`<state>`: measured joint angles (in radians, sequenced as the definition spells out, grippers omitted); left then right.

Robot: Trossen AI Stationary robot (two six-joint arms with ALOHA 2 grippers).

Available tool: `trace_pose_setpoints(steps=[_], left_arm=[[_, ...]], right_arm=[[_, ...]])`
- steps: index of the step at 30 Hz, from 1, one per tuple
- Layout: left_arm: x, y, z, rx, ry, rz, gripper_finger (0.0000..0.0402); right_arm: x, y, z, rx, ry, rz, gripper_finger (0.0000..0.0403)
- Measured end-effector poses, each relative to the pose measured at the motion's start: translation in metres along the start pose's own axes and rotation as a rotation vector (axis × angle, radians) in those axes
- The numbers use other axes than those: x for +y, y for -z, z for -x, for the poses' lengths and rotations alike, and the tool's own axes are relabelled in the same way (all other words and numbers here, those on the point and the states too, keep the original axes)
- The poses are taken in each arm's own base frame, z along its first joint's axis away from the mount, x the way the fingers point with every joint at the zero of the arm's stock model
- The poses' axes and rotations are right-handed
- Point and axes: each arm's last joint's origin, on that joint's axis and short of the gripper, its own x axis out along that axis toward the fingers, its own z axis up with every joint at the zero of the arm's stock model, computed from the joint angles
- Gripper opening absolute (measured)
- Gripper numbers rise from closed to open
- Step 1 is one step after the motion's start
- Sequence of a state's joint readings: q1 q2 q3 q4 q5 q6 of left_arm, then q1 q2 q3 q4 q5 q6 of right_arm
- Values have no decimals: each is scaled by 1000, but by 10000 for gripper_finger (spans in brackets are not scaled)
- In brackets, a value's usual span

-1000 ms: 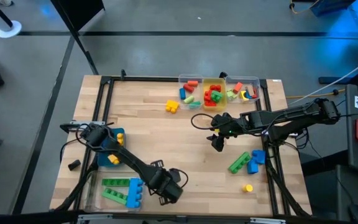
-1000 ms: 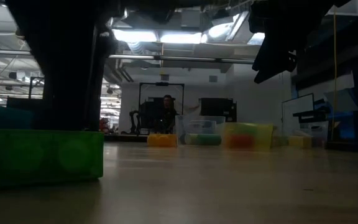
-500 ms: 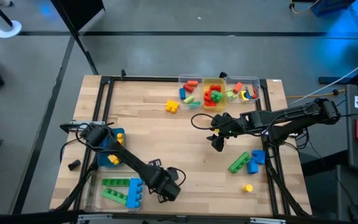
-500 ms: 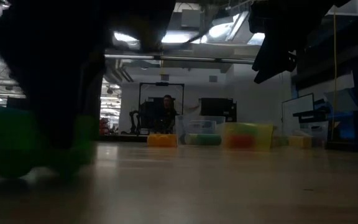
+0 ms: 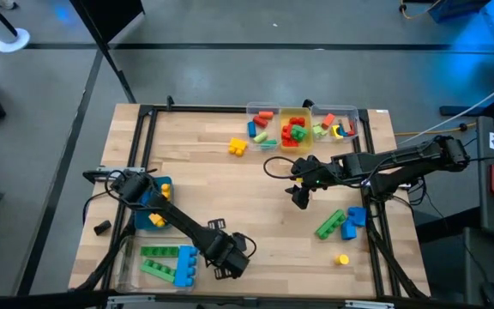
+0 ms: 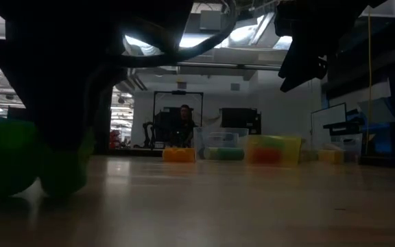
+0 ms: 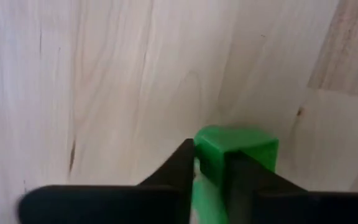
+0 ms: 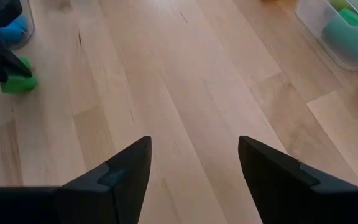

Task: Sort blocks by size
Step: Put the green 2 stud game piece into the yellow bin

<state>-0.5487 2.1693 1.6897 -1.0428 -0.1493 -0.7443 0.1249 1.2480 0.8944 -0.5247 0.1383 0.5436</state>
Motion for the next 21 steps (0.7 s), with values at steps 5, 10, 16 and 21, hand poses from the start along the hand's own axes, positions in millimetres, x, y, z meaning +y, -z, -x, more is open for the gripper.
trace_pose_setpoints(steps=[5,10,16,21], left_arm=[[4,-4,-1,5,13,-55,9],[19,-22,2,2,39,-124,6],[58,-67,17,-90,63,-256,4],[117,-114,25,-222,40,-305,4]], right_arm=[[0,-1,4,-14,-8,21,241],[2,-11,25,-83,-49,15,241],[1,-21,70,-127,-67,82,241],[-6,-18,104,-130,-65,116,241]])
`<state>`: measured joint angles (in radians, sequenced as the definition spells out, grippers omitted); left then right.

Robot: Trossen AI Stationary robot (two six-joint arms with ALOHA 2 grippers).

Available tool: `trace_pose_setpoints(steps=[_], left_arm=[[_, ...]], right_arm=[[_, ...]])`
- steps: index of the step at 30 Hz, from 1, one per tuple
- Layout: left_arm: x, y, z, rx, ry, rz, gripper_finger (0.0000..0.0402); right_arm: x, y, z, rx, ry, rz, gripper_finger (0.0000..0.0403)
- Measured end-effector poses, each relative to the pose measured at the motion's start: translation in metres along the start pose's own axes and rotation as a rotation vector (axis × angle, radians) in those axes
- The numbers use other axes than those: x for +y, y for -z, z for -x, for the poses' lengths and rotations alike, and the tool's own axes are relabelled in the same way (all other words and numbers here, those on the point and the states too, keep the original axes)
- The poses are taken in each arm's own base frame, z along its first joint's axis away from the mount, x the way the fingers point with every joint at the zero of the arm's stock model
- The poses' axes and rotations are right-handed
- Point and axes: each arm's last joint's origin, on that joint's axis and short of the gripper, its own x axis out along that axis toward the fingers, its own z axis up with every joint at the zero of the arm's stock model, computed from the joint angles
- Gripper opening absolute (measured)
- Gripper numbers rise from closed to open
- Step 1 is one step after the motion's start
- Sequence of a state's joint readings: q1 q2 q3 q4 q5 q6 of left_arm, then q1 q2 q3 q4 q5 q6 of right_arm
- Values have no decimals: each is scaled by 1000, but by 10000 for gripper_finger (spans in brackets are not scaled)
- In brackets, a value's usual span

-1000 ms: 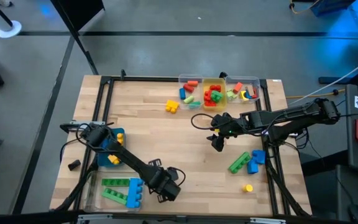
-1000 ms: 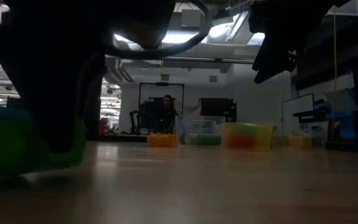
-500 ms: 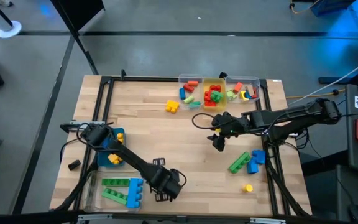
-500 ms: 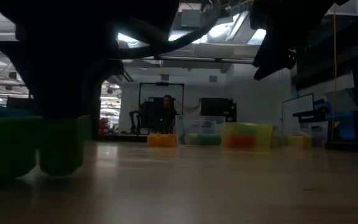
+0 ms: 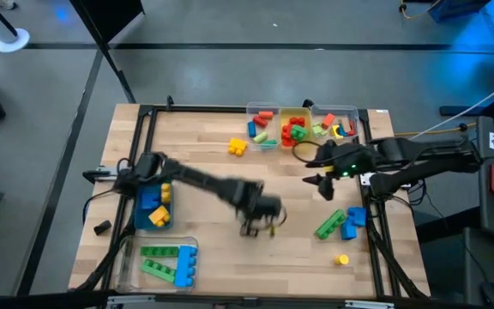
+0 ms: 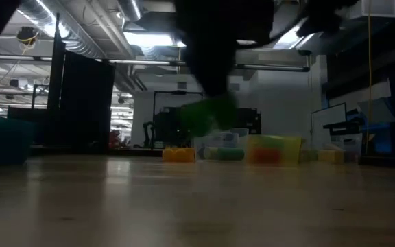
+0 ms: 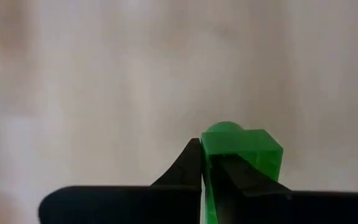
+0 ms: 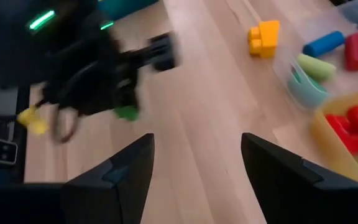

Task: Sort blocks by size
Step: Put the green 2 stud game piece into the yellow bin

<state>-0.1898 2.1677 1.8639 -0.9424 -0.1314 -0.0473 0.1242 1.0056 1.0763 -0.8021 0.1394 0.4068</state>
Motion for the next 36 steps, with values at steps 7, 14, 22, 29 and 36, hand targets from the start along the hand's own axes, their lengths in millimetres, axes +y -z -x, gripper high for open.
trace_pose_setpoints(steps=[7,14,22,29,36], left_arm=[[116,-16,-2,-211,-111,117,4],[214,-19,9,-535,-195,290,7],[277,-14,14,-808,-322,414,7],[290,-11,-19,-838,-353,403,36],[291,-7,-42,-774,-373,332,82]], right_arm=[[-9,10,32,-8,-5,-88,241],[-8,12,32,31,-58,-112,241],[-4,12,17,114,-67,-4,241],[-5,23,4,296,-47,117,241],[-3,28,-14,450,-71,166,241]])
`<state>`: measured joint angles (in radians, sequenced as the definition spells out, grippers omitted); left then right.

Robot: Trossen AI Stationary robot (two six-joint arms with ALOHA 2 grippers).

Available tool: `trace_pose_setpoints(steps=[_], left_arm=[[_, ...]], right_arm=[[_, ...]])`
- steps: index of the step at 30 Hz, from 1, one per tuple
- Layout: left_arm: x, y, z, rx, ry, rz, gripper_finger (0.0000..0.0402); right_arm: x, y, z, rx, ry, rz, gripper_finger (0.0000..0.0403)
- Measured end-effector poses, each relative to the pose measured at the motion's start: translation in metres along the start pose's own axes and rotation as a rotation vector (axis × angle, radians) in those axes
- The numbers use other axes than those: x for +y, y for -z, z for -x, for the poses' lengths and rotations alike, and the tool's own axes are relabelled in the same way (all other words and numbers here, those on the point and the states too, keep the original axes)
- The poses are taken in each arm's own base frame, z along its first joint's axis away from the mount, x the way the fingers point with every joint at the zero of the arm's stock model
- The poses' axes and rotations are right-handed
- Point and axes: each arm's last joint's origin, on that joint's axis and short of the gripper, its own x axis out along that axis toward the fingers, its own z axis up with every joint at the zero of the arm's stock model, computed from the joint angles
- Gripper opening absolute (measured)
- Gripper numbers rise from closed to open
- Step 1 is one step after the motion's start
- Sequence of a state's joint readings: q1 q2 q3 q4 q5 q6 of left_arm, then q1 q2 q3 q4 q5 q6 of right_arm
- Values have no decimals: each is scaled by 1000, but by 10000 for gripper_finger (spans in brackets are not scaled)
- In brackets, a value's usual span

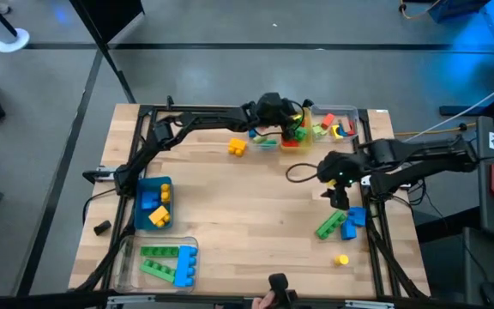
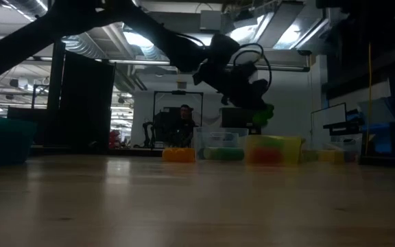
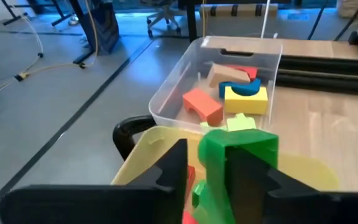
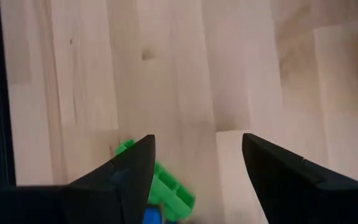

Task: Sort blocks by size
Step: Put the green 2 stud game piece into the yellow bin

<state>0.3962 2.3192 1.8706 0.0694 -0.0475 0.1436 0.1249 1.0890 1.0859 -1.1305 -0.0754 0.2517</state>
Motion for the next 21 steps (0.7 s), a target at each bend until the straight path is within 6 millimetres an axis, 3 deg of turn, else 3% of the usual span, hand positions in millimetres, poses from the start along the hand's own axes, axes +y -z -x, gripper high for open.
trace_pose_setpoints(steps=[9,15,21], left_arm=[[4,0,0,0,-10,26,151],[6,0,1,10,-17,-32,158],[4,10,1,114,3,-78,159]], right_arm=[[2,-2,-19,169,-42,-22,241],[5,4,-22,258,-19,-213,241],[24,12,-23,297,-10,-331,241]])
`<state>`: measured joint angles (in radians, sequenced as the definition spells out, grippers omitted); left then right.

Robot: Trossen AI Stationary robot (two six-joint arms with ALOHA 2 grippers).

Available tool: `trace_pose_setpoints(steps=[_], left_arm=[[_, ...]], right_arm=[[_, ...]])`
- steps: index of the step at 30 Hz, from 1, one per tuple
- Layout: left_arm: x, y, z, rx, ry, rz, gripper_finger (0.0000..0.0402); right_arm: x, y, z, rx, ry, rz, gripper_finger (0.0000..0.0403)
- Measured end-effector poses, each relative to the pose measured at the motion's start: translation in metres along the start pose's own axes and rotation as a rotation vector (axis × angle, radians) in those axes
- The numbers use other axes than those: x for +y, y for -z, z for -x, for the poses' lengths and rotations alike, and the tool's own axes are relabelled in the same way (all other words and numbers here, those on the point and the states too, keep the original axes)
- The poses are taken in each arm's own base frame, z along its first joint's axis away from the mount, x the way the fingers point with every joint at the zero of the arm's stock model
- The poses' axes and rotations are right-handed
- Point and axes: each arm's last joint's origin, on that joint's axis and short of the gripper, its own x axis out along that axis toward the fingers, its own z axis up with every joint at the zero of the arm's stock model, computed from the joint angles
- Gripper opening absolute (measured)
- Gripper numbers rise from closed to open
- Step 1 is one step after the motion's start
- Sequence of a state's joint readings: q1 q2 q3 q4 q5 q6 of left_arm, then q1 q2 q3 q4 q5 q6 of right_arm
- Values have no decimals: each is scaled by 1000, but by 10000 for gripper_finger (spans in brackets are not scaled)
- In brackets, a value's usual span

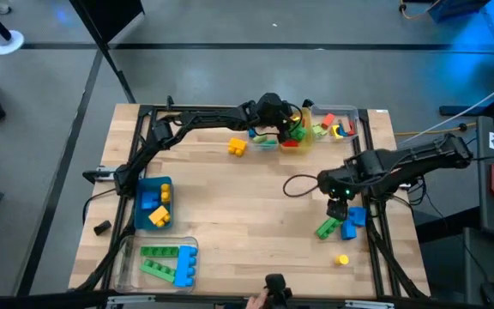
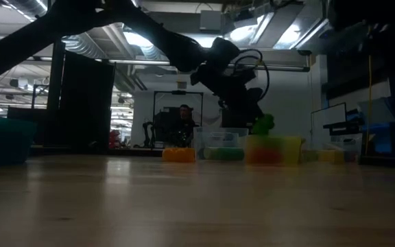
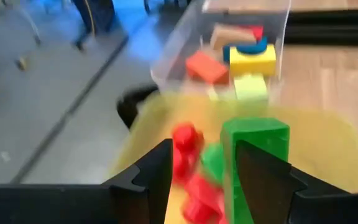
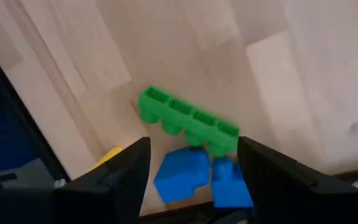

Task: Sort blocks by size
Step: Put the green 2 stud game piece into the yellow bin, then put the blue 2 stud game piece into the blue bin

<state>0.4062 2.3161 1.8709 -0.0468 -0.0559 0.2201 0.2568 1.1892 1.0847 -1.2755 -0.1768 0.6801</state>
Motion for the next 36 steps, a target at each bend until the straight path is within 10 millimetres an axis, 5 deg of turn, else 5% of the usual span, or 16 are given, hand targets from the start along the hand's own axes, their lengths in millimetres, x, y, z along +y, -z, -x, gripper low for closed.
trace_pose_setpoints(steps=[11,15,28,36], left_arm=[[-9,3,1,48,3,151,159],[-14,-11,5,6,10,196,159],[-76,-27,16,2,122,53,159],[-104,-27,22,23,170,-45,159]], right_arm=[[25,23,-5,7,4,-113,241],[34,34,-7,24,7,-211,241],[69,55,-50,55,213,-519,241],[79,67,-63,87,267,-553,241]])
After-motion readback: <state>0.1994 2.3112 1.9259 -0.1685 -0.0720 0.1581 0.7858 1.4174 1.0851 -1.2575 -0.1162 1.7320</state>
